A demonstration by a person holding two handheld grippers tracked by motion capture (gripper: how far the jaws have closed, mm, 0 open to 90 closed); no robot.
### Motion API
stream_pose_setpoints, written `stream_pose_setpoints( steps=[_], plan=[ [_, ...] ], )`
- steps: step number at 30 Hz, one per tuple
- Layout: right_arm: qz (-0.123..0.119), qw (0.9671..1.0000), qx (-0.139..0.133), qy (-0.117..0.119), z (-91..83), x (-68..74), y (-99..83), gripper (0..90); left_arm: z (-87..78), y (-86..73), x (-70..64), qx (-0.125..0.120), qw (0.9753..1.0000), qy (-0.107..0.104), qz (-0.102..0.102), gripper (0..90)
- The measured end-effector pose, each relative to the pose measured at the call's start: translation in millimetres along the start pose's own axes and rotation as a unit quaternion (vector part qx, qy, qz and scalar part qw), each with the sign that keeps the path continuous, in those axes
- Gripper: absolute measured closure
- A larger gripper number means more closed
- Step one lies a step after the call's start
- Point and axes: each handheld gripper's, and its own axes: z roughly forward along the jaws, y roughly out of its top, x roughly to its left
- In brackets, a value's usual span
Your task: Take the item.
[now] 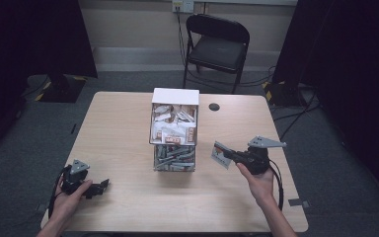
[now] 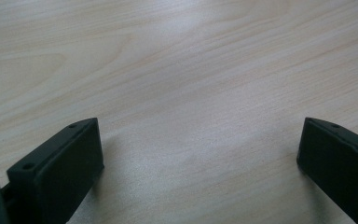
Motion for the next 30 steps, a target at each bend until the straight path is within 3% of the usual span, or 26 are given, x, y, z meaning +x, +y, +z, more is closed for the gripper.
stream_pose_setpoints(
  steps=[15,30],
  plan=[
    [-0.003,0.9994,0.035,0.004,30.5,-2.6,-11.6,90.0,0.0,0.0,0.0,0.000,1.0000,0.000,0.000,0.0],
    [0.005,0.9975,0.071,0.003,47.1,-6.2,-28.5,90.0,0.0,0.0,0.0,0.000,1.0000,0.000,0.000,0.0]
  ],
)
